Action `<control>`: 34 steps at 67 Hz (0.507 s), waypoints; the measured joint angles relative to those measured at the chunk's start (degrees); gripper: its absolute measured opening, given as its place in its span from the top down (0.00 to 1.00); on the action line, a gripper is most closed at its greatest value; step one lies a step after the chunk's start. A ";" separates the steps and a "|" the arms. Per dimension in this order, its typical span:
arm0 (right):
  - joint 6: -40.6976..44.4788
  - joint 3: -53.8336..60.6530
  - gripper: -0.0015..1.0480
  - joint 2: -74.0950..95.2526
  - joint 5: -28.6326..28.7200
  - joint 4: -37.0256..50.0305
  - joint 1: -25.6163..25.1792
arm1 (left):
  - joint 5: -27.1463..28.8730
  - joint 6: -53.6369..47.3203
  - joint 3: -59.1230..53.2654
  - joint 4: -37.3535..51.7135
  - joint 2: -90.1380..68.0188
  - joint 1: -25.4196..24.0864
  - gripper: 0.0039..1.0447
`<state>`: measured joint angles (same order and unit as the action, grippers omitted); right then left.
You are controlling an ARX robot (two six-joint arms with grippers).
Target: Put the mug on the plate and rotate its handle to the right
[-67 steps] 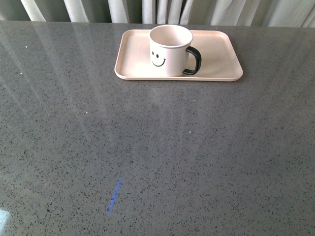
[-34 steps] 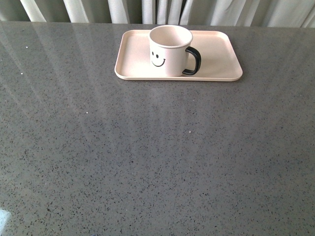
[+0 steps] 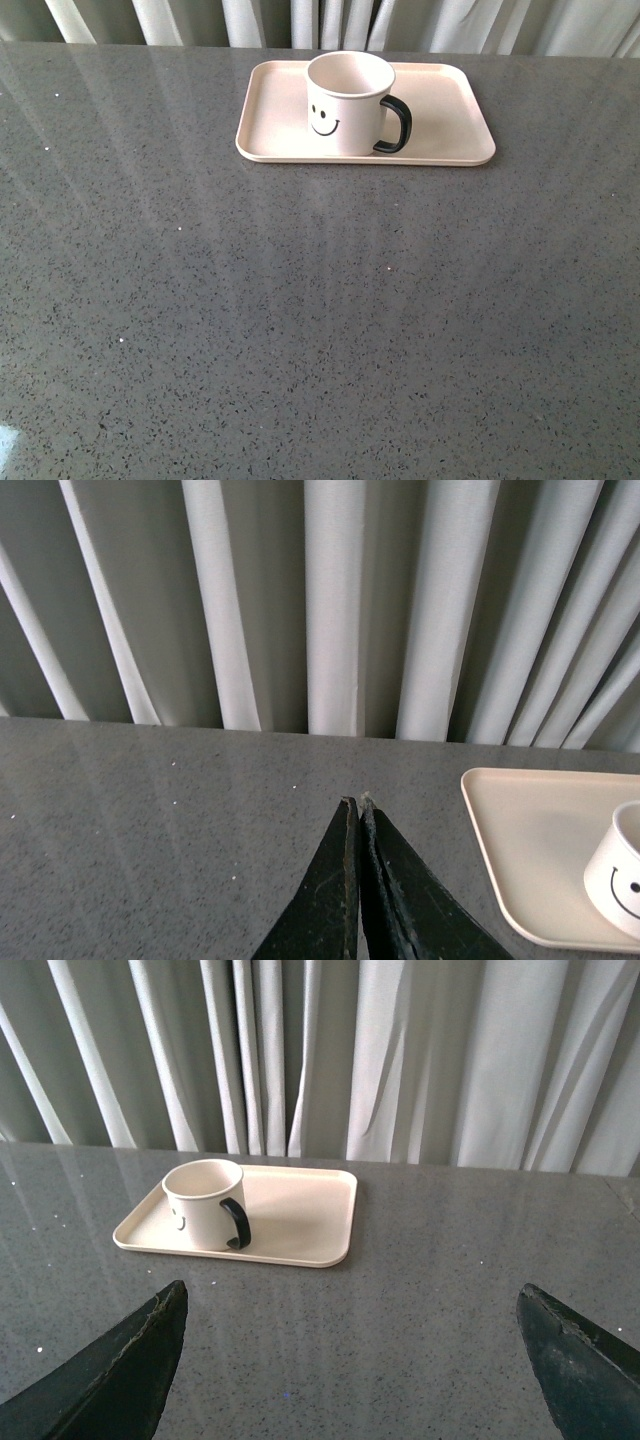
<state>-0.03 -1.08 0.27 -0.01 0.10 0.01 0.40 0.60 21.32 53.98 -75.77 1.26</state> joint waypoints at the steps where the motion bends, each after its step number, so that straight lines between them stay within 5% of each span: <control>1: 0.00 0.00 0.09 0.00 0.00 0.00 0.00 | -0.15 0.02 -0.87 0.02 0.72 -0.33 0.99; 34: 0.00 0.00 0.09 0.00 -0.02 0.00 0.00 | -0.39 0.00 -14.25 -4.81 18.97 -1.16 0.99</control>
<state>-0.03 -1.08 0.27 -0.03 0.10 0.01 0.01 0.60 7.07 49.17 -56.80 0.10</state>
